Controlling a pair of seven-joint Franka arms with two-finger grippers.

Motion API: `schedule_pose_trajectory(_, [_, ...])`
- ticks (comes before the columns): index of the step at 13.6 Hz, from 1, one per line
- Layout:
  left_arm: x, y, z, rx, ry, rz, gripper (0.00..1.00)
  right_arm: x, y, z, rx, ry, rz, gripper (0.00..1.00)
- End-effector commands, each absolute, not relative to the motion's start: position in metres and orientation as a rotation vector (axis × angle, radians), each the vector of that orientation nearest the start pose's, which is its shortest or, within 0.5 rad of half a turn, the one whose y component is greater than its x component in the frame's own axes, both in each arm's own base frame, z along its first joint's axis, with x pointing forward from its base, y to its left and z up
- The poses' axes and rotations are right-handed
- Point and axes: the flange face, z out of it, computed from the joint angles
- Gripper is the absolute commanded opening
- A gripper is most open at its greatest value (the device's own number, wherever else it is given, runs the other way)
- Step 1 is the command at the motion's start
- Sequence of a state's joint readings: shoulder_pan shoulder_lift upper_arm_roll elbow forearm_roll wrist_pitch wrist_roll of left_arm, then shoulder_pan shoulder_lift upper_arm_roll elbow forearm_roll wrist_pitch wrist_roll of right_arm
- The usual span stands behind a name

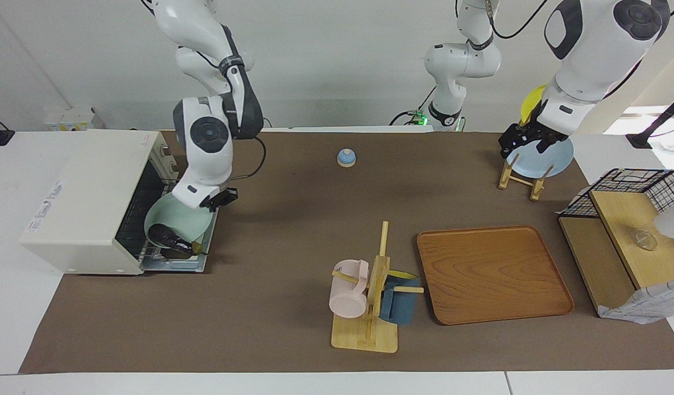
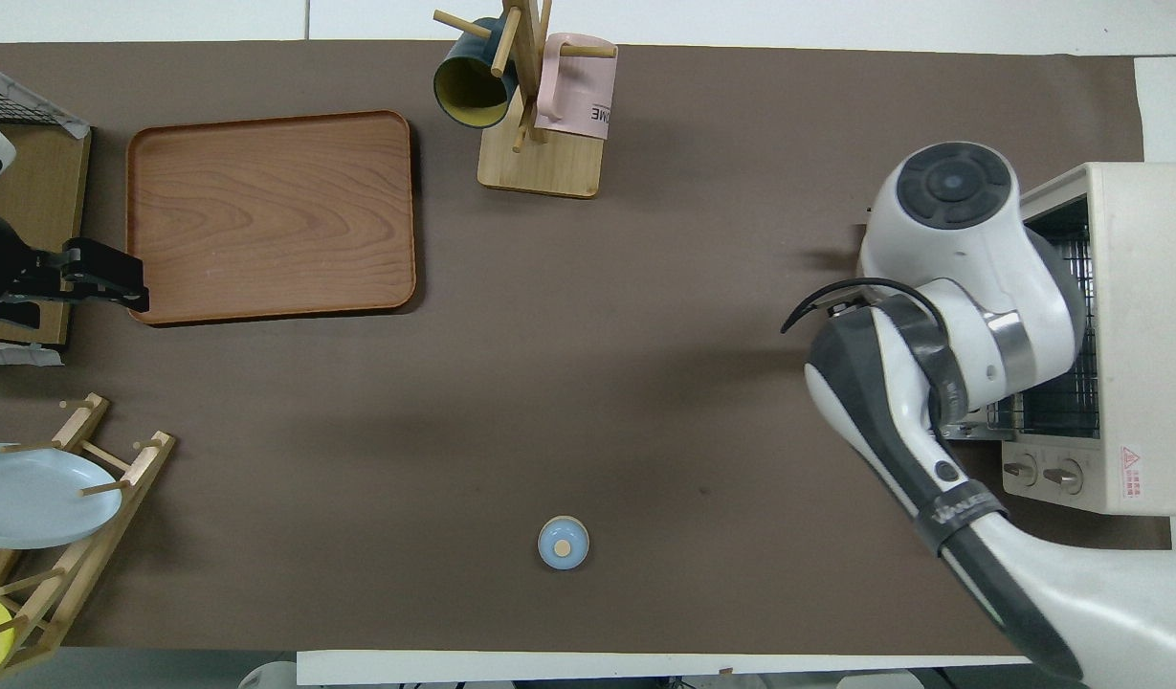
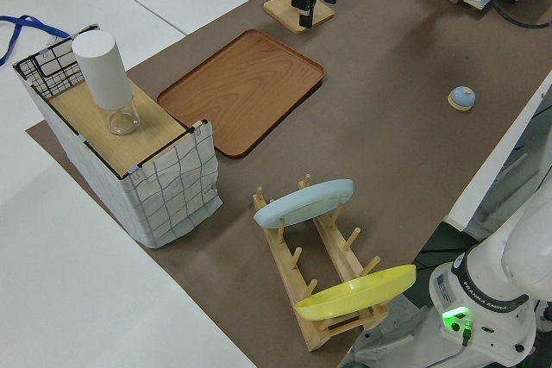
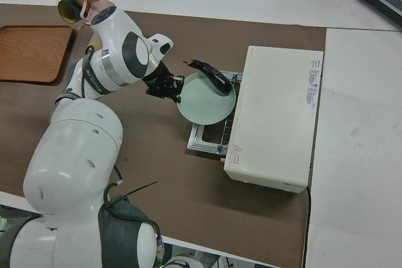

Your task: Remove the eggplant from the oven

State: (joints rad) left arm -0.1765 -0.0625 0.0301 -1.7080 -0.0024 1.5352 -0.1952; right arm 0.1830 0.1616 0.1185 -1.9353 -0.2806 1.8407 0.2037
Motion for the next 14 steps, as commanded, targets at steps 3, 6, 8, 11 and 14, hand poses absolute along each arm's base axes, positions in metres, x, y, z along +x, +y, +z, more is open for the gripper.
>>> schedule_pose_trajectory(3, [0.511, -0.08, 0.589, -3.117, -0.066, 0.224, 1.0, 0.561, 0.296, 0.385, -3.499, -0.176, 0.307, 0.0])
schedule_pose_trajectory(6, [0.513, -0.03, 0.577, -3.122, -0.215, 0.198, 1.0, 0.556, 0.398, 0.378, -3.498, -0.142, 0.229, 0.0])
schedule_pose_trajectory(8, [0.51, -0.003, 0.567, -3.126, -0.294, 0.148, 1.0, 0.545, 0.468, 0.37, -3.46, -0.168, 0.118, 0.0])
schedule_pose_trajectory(11, [0.51, 0.039, 0.565, -3.13, -0.328, 0.114, 1.0, 0.538, 0.512, 0.354, -3.324, 0.015, 0.028, 0.0])
schedule_pose_trajectory(14, [0.509, 0.048, 0.565, -3.133, -0.316, 0.111, 1.0, 0.514, 0.542, 0.324, -3.264, 0.125, -0.015, 0.0])
